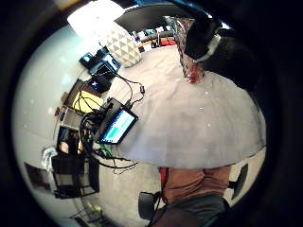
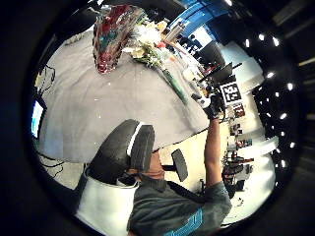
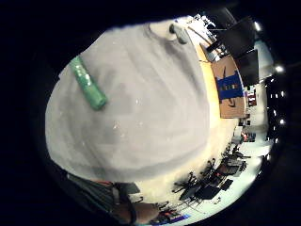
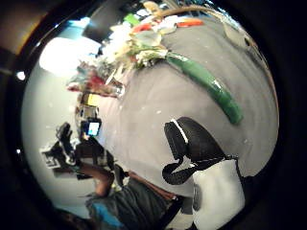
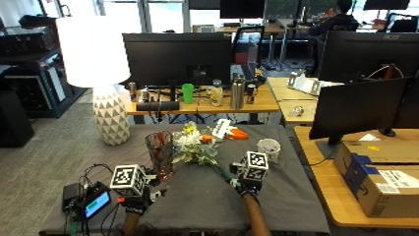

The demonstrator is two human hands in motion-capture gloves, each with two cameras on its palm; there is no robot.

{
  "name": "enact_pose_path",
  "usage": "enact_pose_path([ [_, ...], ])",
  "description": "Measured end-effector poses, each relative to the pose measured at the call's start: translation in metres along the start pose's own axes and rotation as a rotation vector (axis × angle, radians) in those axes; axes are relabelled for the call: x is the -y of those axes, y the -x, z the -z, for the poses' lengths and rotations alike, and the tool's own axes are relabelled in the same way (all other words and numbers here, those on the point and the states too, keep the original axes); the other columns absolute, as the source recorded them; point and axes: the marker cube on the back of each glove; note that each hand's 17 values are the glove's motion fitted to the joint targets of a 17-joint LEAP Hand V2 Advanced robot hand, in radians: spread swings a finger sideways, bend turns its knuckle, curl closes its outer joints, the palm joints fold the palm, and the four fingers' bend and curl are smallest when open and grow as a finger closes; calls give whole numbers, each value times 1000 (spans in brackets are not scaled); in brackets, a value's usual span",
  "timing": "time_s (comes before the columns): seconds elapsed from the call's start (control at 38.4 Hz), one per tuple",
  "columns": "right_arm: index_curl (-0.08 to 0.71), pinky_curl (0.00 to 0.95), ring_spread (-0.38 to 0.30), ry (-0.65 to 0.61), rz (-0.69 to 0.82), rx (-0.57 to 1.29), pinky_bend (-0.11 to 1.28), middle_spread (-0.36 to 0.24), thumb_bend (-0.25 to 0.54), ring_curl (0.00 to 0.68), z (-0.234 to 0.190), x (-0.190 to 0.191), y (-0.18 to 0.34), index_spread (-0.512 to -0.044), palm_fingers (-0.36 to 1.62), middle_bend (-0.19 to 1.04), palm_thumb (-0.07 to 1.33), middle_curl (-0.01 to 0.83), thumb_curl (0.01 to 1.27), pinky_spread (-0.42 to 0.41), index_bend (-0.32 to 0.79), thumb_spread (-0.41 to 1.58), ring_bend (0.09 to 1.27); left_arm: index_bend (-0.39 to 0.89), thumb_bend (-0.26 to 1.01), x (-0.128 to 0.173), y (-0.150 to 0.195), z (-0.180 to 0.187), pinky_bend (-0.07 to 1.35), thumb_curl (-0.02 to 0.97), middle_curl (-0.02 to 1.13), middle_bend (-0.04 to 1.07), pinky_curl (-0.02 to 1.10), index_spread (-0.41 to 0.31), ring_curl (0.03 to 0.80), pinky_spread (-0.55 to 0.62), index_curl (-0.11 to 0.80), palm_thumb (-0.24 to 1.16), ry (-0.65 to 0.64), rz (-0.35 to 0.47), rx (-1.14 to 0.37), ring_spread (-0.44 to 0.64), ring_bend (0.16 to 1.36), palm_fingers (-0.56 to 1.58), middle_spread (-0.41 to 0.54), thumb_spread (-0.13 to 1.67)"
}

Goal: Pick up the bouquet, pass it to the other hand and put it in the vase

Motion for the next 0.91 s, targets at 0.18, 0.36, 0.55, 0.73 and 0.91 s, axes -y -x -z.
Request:
enact_pose_path([
  [0.18,148,386,267,128,-102,59,761,159,-2,225,-28,8,-11,-281,-160,143,639,265,295,327,88,1106,245,141,-28,1,1,-12,347,270,309,173,354,-121,308,294,327,225,32,13,-9,110,495,515,-26,975],
  [0.36,142,383,267,273,-141,124,762,162,-5,227,-6,-28,12,-269,-153,153,674,251,305,324,86,1098,231,141,-28,5,2,-29,347,274,317,172,361,-120,311,294,324,224,61,15,-10,110,501,512,-28,975],
  [0.55,163,360,229,299,-169,134,696,122,86,246,-20,-23,17,-243,106,234,886,279,366,305,159,1123,298,140,-28,4,-1,-32,350,277,323,172,367,-120,312,292,323,223,82,12,-27,110,504,510,-29,975],
  [0.73,261,290,128,37,-233,-83,485,42,122,258,-16,-3,2,-229,712,320,1005,324,417,272,388,1113,361,139,-28,2,-2,-34,350,279,327,172,373,-120,314,292,322,222,80,9,-32,104,508,508,-29,976],
  [0.91,267,354,-75,-1,-236,-60,632,-59,65,357,-62,33,-3,-228,1279,463,1034,405,472,-53,134,913,559,139,-28,1,-1,-35,347,281,329,172,376,-119,318,291,320,222,83,19,-37,102,516,509,-29,976],
])
